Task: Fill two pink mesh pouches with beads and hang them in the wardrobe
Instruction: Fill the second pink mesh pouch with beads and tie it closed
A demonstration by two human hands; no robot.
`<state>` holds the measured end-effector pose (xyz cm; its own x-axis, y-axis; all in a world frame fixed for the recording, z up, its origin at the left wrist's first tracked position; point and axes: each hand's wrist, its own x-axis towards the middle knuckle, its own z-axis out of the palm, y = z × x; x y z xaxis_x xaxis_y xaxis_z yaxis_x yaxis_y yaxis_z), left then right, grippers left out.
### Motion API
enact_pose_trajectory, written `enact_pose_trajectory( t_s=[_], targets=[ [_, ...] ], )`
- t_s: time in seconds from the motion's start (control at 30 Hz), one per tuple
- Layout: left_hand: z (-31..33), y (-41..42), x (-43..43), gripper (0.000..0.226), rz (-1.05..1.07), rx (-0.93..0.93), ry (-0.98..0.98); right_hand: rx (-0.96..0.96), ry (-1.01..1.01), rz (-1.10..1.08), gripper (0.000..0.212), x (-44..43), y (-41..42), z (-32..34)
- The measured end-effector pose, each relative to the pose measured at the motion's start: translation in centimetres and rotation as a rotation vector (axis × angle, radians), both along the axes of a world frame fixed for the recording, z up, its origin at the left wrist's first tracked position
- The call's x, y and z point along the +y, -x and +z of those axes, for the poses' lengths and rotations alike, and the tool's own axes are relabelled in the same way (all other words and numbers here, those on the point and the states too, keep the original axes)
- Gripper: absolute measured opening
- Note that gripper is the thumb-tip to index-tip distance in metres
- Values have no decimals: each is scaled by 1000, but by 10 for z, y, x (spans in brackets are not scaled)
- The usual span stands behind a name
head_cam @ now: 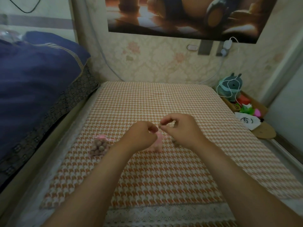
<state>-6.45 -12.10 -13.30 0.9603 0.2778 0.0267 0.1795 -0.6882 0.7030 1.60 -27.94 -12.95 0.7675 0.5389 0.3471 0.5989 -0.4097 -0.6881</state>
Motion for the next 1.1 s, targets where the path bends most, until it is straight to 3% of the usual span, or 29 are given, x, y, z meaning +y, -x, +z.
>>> enact_pose_trajectory(
  t_s=[0.17, 0.37, 0.6, 0.73, 0.9, 1.1],
  targets=[
    [-2, 1, -5, 26, -42, -22, 28, -146, 169, 84, 15, 1, 2, -7],
    [-6, -2, -7, 20, 31, -50, 20, -50, 219, 94, 14, -6, -7, -8],
    [-6, -9, -9, 19, 20, -62, 22, -27, 351, 144, 31, -11, -6, -6],
    [-4, -12, -16, 21, -20, -67, 72, -72, 467, 106, 28, -23, -6, -2],
    [0, -19, -33, 18, -86, -145, 153, -88, 454, 3, 17, -52, -7, 5],
    [-17, -35, -49, 22, -48, -132, -73, -99, 458, -89, 20, -89, -10, 6]
  ],
)
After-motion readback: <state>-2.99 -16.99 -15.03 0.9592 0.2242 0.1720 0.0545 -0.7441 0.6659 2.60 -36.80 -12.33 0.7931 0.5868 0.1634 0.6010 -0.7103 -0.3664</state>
